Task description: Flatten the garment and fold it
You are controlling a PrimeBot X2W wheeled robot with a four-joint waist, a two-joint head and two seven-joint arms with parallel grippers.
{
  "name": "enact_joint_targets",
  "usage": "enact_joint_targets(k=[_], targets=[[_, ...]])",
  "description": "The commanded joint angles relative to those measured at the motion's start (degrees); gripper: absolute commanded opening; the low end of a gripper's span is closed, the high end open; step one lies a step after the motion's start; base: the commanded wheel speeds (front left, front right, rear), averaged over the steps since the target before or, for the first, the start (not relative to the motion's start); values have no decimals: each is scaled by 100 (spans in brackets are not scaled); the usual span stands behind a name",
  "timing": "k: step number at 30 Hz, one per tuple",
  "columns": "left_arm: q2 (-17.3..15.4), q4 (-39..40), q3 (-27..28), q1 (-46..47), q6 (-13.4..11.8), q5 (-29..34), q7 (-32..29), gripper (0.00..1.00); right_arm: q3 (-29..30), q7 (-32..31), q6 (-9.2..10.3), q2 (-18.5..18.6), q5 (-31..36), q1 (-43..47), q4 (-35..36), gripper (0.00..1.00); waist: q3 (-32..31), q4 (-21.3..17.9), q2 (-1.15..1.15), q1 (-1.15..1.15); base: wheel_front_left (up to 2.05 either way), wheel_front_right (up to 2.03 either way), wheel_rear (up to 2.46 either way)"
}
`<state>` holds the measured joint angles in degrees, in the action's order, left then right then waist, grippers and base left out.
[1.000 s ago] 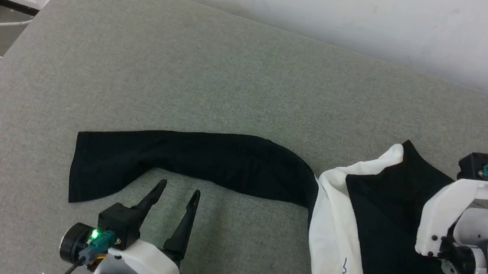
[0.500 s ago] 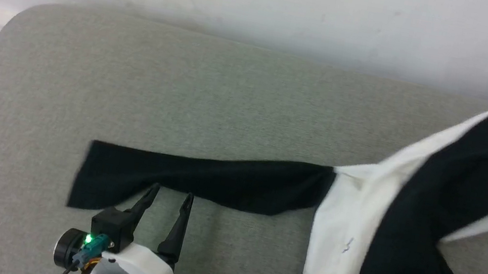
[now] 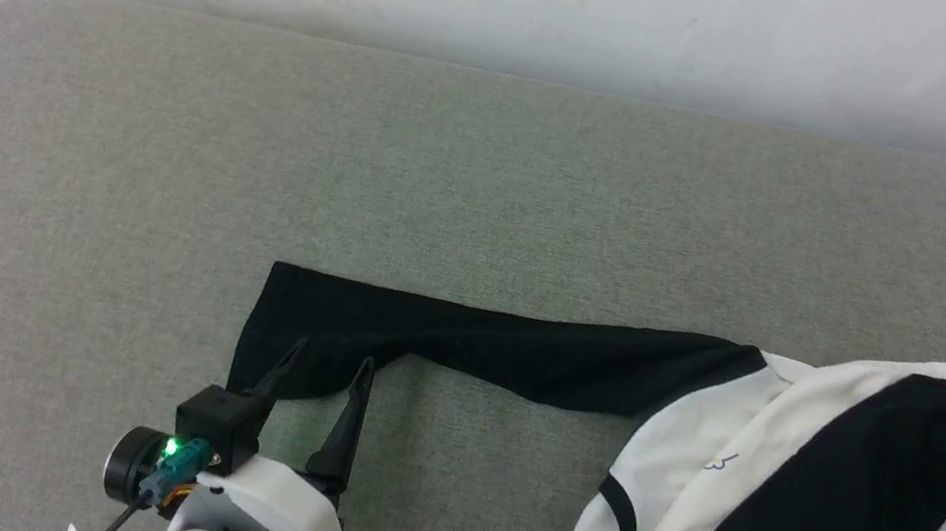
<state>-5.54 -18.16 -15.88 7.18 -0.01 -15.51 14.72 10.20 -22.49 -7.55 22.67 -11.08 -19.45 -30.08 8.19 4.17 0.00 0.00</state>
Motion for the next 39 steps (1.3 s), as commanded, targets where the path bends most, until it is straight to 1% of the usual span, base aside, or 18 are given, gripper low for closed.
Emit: enact_joint_targets(k=[1, 5, 8, 11, 12, 17, 20, 22, 24, 26, 27, 28, 30, 31, 36, 39], targets=[[-19, -27, 29, 24, 47, 82, 28, 100, -73, 225, 6, -106, -45, -21, 105, 100, -61, -113, 0, 0, 0, 0, 0], [-78, -112, 46, 40, 71, 86, 28, 100, -305, 651, 6, -325, -183, 77, 660, 100, -174, -257, 0, 0, 0, 0, 0], [-166, -193, 36, 113, 76, 118, -25, 100, -488, 945, 6, -527, -371, 317, 1346, 100, -221, -379, 0, 0, 0, 0, 0], [-296, -292, 1, 246, 58, 194, -269, 100, -563, 1161, 6, -787, -536, 658, 2035, 100, -178, -504, 0, 0, 0, 0, 0], [-296, -292, 1, 246, 58, 194, -269, 100, -563, 1161, 6, -787, -536, 658, 2035, 100, -178, -504, 0, 0, 0, 0, 0], [-517, -599, -75, 585, 60, 285, -1036, 100, -552, 1386, 6, -1314, -558, 1240, 2889, 100, 7, -701, 0, 0, 0, 0, 0], [-649, -776, -85, 815, 44, 339, -1358, 100, -641, 1398, 6, -1540, -502, 1486, 3119, 100, 153, -834, 0, 0, 0, 0, 0], [-718, -938, -90, 933, 56, 338, -1588, 100, -719, 1357, 6, -1618, -457, 1595, 3148, 100, 247, -909, 0, 0, 0, 0, 0], [-779, -1113, -120, 1030, 136, 317, -1804, 100, -780, 1335, 6, -1640, -364, 1663, 3128, 100, 326, -951, 0, 0, 0, 0, 0], [-813, -1215, -107, 1119, 224, 250, -1847, 100, -799, 1306, 6, -1658, -295, 1699, 3075, 100, 374, -974, 0, 0, 0, 0, 0], [-829, -1236, -83, 1163, 256, 210, -1824, 23, -789, 1302, 6, -1670, -271, 1705, 3053, 100, 388, -978, 0, 0, 0, 0, 0], [-856, -1246, -40, 1203, 265, 171, -1784, 0, -764, 1297, 6, -1686, -262, 1704, 3030, 100, 399, -979, 0, 0, 0, 0, 0], [-907, -1236, 111, 1289, 216, 74, -1649, 0, -724, 1264, 6, -1702, -216, 1699, 2977, 100, 404, -965, 0, 0, 0, 0, 0], [-935, -1210, 223, 1339, 152, 21, -1533, 0, -708, 1255, 6, -1704, -193, 1697, 2954, 100, 395, -949, 0, 0, 0, 0, 0], [-1145, -961, 943, 1539, -374, -214, -819, 0, -670, 1087, 6, -1694, -87, 1747, 2791, 100, 246, -818, 0, 0, 0, 0, 0], [-1273, -692, 1387, 1563, -694, -358, -464, 0, -753, 924, 6, -1677, -82, 1801, 2717, 100, 139, -722, 0, 0, 0, 0, 0]])
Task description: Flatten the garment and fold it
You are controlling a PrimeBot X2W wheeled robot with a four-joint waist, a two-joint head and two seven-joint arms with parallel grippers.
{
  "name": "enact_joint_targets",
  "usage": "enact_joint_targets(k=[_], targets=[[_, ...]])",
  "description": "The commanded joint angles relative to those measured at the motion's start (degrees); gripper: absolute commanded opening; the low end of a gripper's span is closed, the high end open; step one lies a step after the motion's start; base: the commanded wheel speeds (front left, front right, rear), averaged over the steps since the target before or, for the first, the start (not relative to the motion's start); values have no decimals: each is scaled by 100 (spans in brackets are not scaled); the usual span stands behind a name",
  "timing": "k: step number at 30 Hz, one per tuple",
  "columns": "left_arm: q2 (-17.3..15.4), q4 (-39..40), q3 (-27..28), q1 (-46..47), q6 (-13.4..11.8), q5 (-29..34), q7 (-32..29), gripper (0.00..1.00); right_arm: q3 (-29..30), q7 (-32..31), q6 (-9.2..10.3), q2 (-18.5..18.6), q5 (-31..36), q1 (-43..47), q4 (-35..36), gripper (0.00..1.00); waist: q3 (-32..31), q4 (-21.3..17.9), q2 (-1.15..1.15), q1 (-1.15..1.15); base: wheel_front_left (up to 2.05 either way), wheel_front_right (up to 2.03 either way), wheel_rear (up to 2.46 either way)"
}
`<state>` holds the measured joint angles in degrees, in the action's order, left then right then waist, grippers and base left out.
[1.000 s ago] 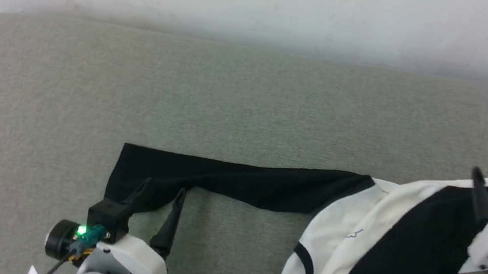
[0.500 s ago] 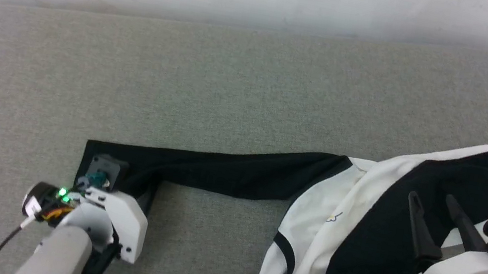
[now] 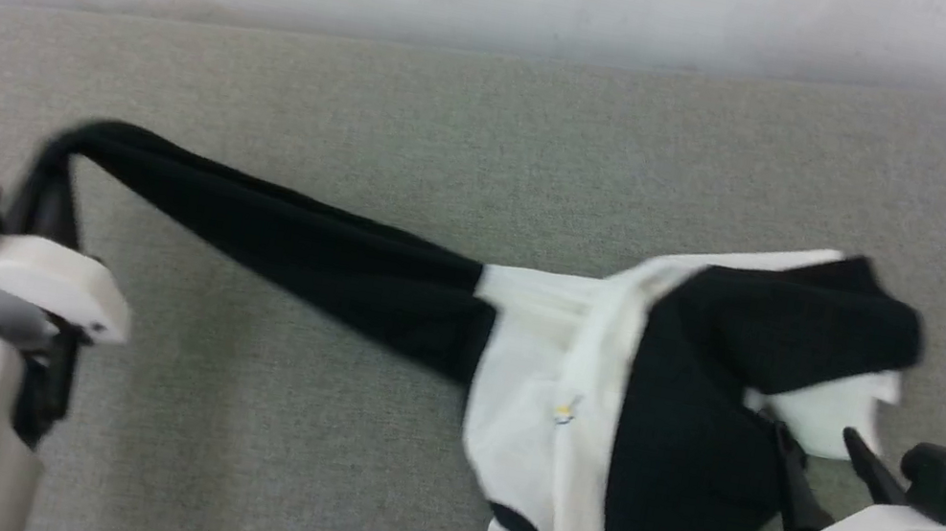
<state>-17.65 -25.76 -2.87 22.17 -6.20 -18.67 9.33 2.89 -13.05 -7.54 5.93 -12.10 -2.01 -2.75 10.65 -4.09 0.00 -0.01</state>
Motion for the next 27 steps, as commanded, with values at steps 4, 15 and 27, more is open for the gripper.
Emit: enact_joint_targets(k=[4, 15, 27], targets=[[-267, 475, 670, -68, -392, -210, 370, 0, -155, -218, 5, 26, -28, 116, -55, 100, -180, 207, 0, 1, 0, 0, 0], [-215, 442, 739, -730, -559, -176, 316, 100, -556, -497, 5, 118, -214, 182, -103, 100, -235, 399, 0, 1, 0, 0, 0], [471, 1655, -121, -1537, -86, 316, 563, 100, -1347, -1041, 5, 580, -634, -98, -517, 100, -586, 829, 0, 1, 0, 0, 0]])
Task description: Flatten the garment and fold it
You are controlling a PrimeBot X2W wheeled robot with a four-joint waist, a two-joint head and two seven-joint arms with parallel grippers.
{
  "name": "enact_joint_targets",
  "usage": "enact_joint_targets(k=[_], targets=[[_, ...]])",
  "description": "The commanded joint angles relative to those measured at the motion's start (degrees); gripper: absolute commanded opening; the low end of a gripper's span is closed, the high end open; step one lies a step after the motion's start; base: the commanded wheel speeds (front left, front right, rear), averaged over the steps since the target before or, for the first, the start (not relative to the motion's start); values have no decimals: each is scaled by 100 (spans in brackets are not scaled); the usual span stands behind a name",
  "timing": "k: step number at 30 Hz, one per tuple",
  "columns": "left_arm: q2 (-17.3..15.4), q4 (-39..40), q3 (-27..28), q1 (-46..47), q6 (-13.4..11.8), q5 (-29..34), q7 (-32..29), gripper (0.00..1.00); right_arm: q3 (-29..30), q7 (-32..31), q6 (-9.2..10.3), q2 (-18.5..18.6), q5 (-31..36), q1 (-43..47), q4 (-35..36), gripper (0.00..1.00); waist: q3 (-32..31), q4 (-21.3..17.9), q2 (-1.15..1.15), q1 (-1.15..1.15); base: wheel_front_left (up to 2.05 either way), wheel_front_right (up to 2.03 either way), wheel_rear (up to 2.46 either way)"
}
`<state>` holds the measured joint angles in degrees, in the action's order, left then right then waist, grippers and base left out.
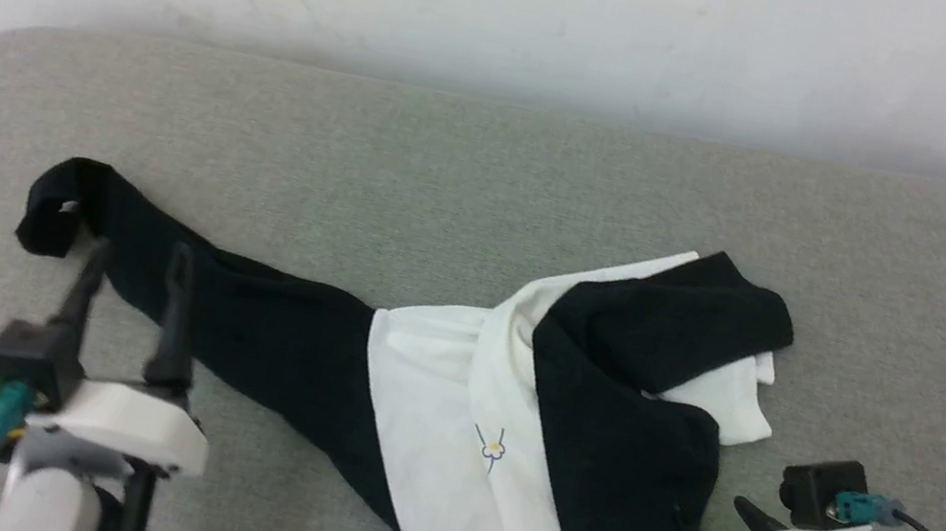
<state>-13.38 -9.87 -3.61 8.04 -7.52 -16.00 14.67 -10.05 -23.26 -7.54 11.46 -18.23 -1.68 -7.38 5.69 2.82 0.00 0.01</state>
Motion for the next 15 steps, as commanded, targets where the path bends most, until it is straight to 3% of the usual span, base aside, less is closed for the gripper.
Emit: enact_joint_targets(k=[1, 4, 5, 6, 11, 15], targets=[[97, 126, -99, -202, 59, 71, 30, 100, -103, -29, 5, 26, -38, -185, -137, 100, -99, 175, 0, -1, 0, 0, 0], [236, 212, -210, -388, 82, 100, 31, 100, -160, -21, 5, 22, 59, -335, -459, 100, -114, 270, 0, -1, 0, 0, 0], [265, 206, -246, -430, 105, 104, 31, 100, -152, -10, 5, 5, 99, -375, -580, 77, -114, 295, 0, -1, 0, 0, 0], [291, 185, -280, -460, 136, 101, 31, 100, -154, 26, 5, -8, 140, -417, -682, 0, -113, 316, 0, -1, 0, 0, 0], [374, 40, -401, -542, 252, 91, 32, 100, 149, 365, 5, -14, 214, -574, -917, 0, -132, 352, 0, -1, 0, 0, 0], [389, -47, -433, -588, 299, 84, 32, 100, 682, 487, 5, 193, 286, -649, -745, 0, -148, 234, 0, -1, 0, 0, 0]])
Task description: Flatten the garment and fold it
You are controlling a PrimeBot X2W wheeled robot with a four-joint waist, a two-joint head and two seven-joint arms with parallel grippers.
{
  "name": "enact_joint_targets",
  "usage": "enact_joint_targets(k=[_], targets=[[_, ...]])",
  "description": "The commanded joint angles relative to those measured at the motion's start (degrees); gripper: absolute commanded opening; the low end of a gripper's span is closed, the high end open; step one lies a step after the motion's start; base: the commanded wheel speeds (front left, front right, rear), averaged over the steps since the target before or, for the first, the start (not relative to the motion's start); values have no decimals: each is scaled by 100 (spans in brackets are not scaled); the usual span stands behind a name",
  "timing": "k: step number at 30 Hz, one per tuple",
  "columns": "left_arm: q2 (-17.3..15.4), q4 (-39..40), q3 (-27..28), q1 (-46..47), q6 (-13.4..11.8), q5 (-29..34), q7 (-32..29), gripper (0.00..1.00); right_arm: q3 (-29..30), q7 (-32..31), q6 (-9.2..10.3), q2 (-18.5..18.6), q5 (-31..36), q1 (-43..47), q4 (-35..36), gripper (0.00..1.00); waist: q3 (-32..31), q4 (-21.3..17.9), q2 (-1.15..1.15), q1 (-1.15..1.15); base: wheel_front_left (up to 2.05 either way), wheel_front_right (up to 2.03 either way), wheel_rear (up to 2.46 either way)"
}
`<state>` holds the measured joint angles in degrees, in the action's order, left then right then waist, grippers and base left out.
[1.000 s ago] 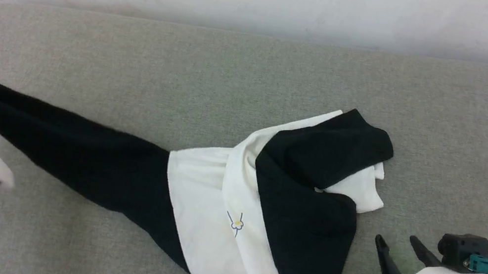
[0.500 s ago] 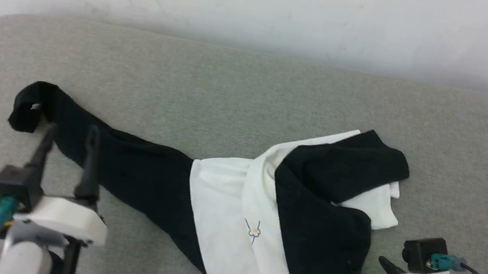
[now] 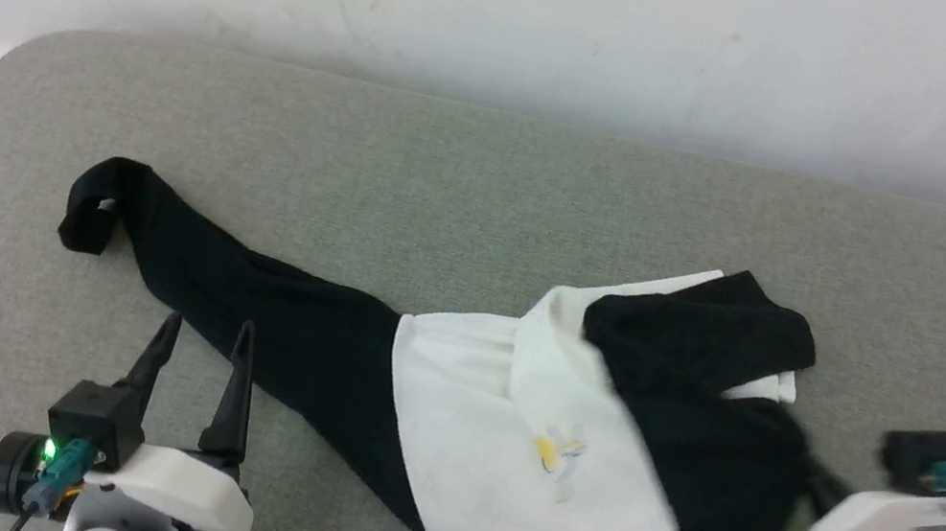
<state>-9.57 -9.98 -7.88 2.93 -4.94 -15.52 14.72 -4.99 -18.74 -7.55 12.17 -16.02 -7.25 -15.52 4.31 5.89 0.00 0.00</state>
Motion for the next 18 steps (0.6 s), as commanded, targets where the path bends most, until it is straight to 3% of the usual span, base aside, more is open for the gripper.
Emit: enact_joint_targets(k=[1, 8, 10, 14, 18], targets=[[19, -47, -8, -78, 49, 34, 28, 100, 338, 19, 6, 187, 85, -93, 127, 0, -12, -108, 0, 0, 0, 0, 0], [110, -197, -91, 5, 135, 35, 28, 100, 1737, -666, 6, 419, 306, 149, 305, 0, 35, -304, 0, 0, 0, 0, 0], [127, -226, -111, 29, 144, 42, 28, 100, 1885, -856, 6, 422, 411, 252, 307, 0, 45, -311, 0, 0, 0, 0, 0], [193, -331, -176, 103, 178, 67, 28, 100, 2402, -1509, 6, 170, 704, 708, 333, 0, 89, -349, 0, 0, 0, 0, 0], [231, -463, -229, 142, 229, 75, 28, 100, 2298, -2000, 6, -83, 843, 1093, 428, 0, 113, -420, 0, 0, 0, 0, 0]])
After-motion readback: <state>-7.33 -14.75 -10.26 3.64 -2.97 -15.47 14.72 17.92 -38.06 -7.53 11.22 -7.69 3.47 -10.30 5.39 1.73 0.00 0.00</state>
